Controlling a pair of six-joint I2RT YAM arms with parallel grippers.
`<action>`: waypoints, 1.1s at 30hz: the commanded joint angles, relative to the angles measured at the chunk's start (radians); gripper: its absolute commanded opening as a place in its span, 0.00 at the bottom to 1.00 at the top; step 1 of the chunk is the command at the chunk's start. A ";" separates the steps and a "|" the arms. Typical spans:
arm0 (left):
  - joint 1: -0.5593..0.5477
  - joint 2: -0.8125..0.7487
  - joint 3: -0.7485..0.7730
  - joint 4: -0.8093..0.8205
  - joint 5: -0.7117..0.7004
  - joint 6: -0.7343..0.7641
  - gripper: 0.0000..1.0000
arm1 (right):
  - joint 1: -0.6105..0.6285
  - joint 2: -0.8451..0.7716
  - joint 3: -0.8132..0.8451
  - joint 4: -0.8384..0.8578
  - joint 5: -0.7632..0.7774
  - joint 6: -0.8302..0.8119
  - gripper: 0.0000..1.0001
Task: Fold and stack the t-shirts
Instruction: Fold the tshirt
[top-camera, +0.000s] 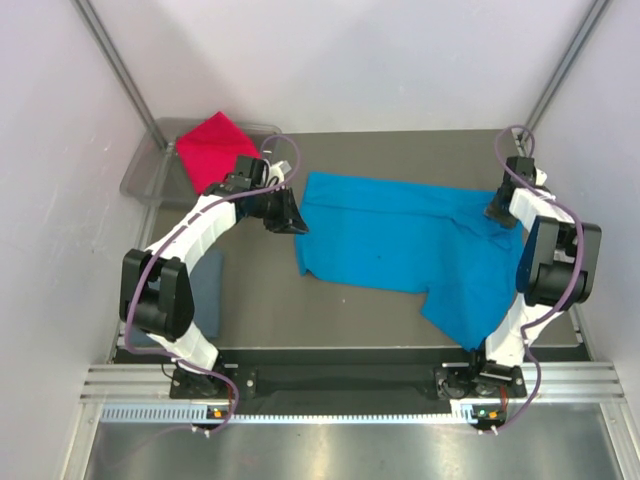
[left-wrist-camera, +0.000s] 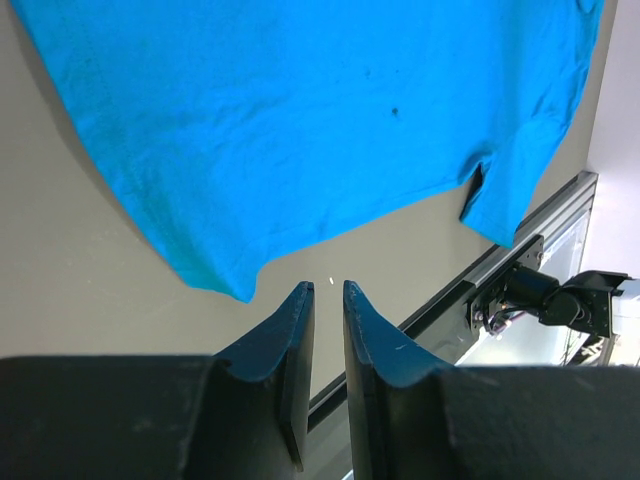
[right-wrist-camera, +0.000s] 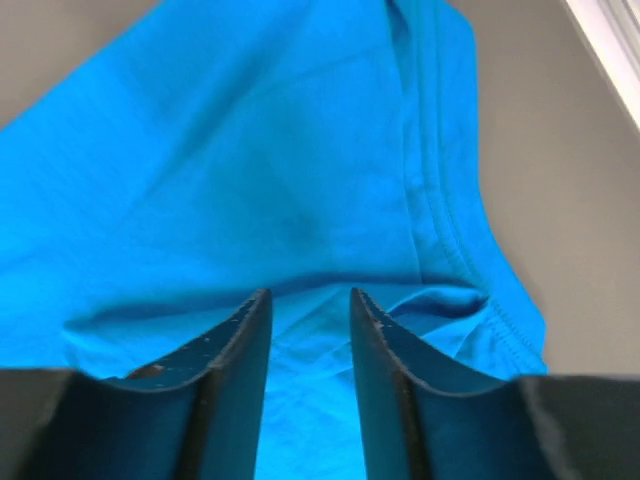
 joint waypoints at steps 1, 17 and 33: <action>0.007 -0.035 0.000 0.007 0.024 0.011 0.23 | 0.002 -0.031 0.058 -0.018 -0.012 -0.080 0.39; 0.013 -0.035 -0.029 0.031 0.062 -0.012 0.22 | 0.014 -0.185 -0.189 0.083 -0.207 -0.019 0.26; 0.016 -0.058 -0.031 0.021 0.039 -0.010 0.22 | 0.037 -0.057 -0.115 0.097 -0.128 -0.008 0.24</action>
